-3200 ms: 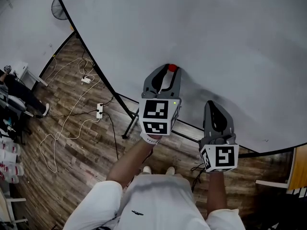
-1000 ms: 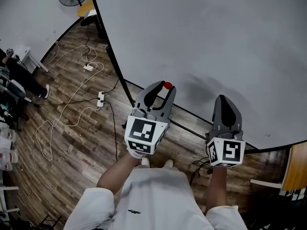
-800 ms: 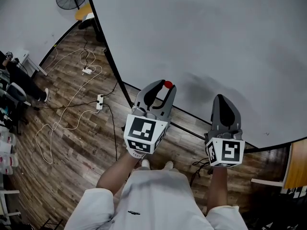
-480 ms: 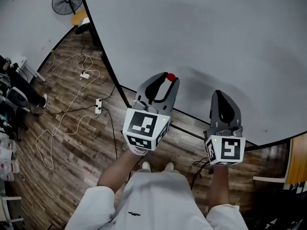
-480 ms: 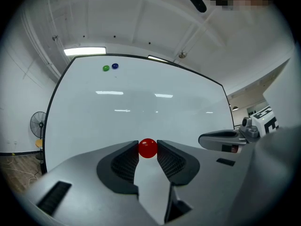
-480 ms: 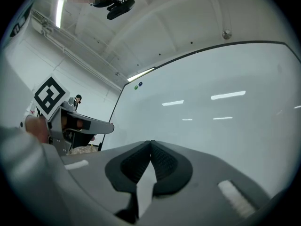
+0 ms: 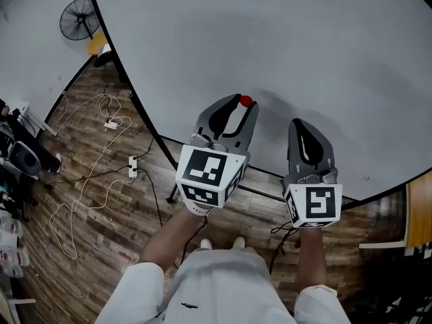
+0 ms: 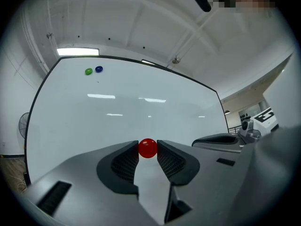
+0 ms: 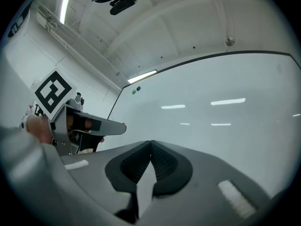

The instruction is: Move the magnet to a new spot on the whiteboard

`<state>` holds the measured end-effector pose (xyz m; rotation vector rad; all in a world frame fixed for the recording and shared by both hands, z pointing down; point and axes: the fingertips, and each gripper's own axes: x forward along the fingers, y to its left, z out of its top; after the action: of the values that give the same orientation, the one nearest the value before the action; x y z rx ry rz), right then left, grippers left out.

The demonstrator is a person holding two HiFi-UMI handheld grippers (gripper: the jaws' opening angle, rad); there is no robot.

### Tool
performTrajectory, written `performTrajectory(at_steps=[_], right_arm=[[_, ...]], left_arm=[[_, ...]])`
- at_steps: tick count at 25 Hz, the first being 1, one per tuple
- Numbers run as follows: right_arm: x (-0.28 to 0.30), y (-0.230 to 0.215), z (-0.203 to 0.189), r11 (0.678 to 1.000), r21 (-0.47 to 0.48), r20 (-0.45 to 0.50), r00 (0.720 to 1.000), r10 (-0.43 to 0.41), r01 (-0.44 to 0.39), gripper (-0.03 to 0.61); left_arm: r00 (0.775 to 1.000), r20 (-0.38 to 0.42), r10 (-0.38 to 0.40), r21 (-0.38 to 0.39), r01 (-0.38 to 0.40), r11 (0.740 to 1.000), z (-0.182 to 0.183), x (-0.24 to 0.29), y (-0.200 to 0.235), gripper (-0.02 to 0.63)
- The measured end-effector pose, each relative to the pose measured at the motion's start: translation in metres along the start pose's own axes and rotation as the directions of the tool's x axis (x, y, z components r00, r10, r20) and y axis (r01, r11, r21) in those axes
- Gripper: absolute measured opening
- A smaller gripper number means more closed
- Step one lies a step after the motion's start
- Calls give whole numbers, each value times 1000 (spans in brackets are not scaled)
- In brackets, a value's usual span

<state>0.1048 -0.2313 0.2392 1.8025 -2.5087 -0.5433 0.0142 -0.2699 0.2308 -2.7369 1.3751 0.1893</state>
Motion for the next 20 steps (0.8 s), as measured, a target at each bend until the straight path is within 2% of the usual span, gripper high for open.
performTrajectory(at_steps=[4,10,16,20], right_arm=[[2,-10,14,1000,-25,14,1000,-5,5,11],[6,-16,19,1000,16,33,999,-2,2,11],[13,-29,29,1000,-25,50,999,-8,9,11],[18,-36,37,1000,-18,70,997,-20,22,11]], left_arm=[[1000,24,-13,17,13,1000,16,16,-11,123],[998,58,-20,49,18,999,34,37,-18,123],[998,59,-6,66,2,998,43,60,-14,124],[998,64,2,82,-7,997,49,68,-14,123]])
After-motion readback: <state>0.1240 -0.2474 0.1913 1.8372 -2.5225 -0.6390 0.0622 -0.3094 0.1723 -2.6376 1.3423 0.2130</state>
